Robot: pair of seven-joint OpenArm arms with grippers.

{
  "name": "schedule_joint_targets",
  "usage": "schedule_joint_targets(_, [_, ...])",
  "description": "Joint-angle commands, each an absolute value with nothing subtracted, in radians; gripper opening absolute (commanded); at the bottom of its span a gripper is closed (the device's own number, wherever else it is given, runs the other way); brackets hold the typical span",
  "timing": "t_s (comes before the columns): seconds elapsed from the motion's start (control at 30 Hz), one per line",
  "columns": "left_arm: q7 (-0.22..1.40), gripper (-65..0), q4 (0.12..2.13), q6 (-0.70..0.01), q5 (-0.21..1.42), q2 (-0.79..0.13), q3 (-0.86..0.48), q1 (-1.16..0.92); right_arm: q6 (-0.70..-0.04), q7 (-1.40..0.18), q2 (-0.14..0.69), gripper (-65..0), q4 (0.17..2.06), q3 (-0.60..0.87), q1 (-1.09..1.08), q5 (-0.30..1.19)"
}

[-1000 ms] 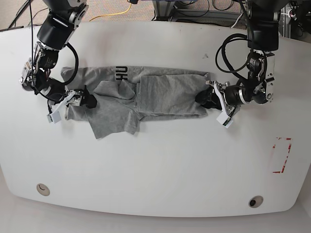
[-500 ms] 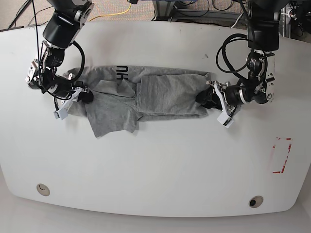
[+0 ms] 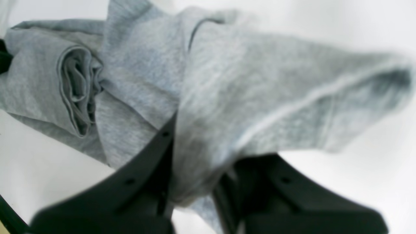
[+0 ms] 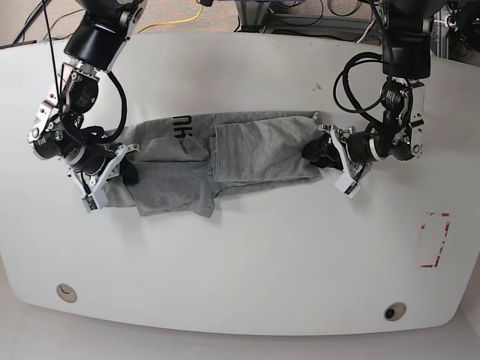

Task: Layout the t-shirt on the table in an organized manner, then fold the t-shirt properly
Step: 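Lift the shirt end with the right gripper and fold it toward the left gripper, then push the folded shirt together with both grippers into a compact bundle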

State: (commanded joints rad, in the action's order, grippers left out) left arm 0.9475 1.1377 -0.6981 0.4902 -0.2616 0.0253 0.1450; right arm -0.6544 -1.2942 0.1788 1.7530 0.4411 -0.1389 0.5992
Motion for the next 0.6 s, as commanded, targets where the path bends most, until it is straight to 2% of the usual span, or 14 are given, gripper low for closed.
schedule_joint_targets(0.37, [0.949,-46.9,1.141,-0.698,0.490,-0.260,0.027,0.142,-0.483,-1.316,0.074,-65.0,1.922,0.246,-0.101,0.599])
schedule_joint_targets(0.6, [0.958,-46.9,1.142,-0.698,0.490,-0.259,0.027,0.140,-0.467,-1.311,-0.004,-65.0,1.926,0.147,-0.101,0.598])
